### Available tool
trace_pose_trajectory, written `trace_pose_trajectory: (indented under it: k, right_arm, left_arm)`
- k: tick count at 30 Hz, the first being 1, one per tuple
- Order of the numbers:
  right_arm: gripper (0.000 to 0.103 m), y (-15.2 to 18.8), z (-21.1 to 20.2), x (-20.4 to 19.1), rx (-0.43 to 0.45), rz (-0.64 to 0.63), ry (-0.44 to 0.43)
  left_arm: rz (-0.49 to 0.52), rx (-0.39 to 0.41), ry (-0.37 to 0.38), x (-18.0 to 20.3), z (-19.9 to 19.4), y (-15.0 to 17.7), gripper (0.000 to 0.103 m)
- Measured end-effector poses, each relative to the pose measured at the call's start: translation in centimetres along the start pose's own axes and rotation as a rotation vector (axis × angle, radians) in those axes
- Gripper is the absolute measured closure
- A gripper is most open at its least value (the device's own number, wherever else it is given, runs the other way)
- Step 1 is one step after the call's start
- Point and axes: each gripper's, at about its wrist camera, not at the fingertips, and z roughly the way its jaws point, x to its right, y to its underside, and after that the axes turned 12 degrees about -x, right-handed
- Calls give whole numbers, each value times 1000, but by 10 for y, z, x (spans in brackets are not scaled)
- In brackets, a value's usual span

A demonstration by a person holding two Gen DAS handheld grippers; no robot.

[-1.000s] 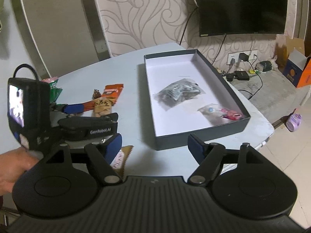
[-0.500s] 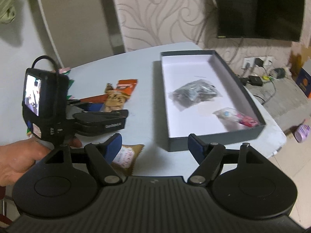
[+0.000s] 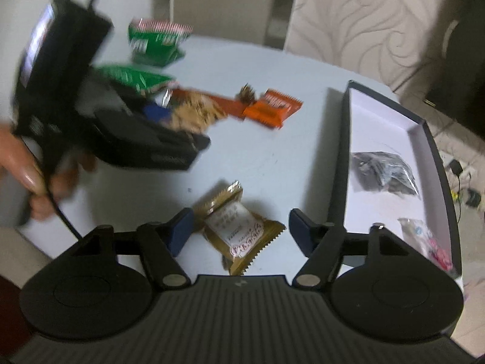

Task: Organize snacks
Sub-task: 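Move the left tool to the peanut bag while the right tool approaches the gold cake, then close the right gripper on the gold-wrapped cake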

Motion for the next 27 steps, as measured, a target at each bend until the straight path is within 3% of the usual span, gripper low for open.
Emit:
trace_pose_trajectory:
  k: [8,14,15,16,19,23,27]
  right_arm:
    - [38,-15,20,5,-10,-13,4]
    - [35,-18,17,35,0,245,-92]
    - [30,-16,12,38,15,241,-106]
    - [23,-15,8,38,21,216,-96]
    - [23,-16,3,28,27,50,-10]
    - [23,-21,8,8,-2,-134,20]
    - [28,-26,25,3,-62,-180,45]
  left_arm:
    - [17,-4,-21,1,-1,2,55]
    - [30,-16,-28,2,-1,0,55]
    - [30,-15,-28,2,-1,1,55]
    - [31,-14,-30,2,-1,1,55]
    - [35,-15,-37,3,-1,1,55]
    - [43,-18,-42,4,-2,1,55]
    - [44,-18,-47,4,-2,2,55]
